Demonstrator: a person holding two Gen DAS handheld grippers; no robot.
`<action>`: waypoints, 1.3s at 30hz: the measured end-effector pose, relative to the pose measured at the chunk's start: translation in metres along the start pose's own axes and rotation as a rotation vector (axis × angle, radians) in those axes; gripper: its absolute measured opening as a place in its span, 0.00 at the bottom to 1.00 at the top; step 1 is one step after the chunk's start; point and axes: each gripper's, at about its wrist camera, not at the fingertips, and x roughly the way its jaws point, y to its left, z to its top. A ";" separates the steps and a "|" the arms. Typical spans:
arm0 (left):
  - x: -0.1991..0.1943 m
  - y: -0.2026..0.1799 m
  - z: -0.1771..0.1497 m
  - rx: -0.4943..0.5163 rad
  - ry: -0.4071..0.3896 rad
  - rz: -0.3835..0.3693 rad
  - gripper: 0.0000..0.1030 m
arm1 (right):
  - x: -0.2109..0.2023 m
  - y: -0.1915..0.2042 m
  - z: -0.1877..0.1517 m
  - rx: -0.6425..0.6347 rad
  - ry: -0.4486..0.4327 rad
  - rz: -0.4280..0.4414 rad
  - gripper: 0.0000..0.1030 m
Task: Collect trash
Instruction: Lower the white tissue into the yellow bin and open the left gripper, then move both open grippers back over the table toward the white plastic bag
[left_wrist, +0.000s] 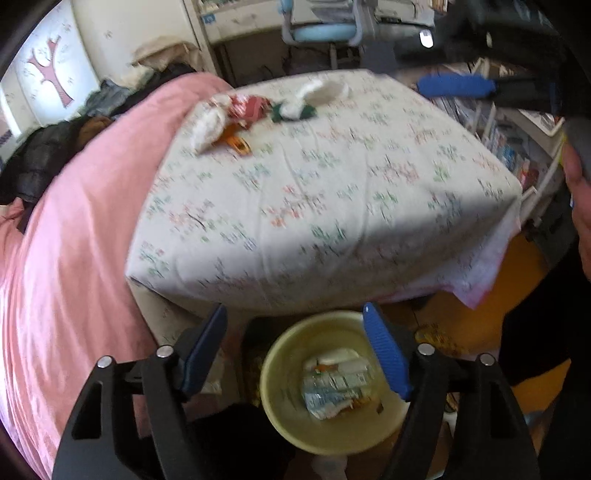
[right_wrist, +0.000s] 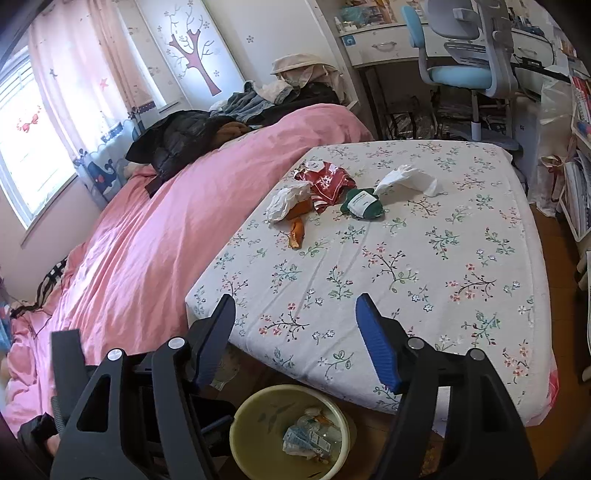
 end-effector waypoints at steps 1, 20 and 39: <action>-0.002 0.001 0.001 -0.005 -0.017 0.007 0.71 | 0.000 0.001 0.000 -0.003 0.000 -0.005 0.65; -0.020 0.039 0.020 -0.195 -0.192 0.163 0.87 | -0.002 0.007 0.000 -0.061 -0.051 -0.114 0.74; -0.021 0.090 0.080 -0.248 -0.322 0.241 0.90 | 0.000 0.013 0.069 -0.189 -0.140 -0.215 0.82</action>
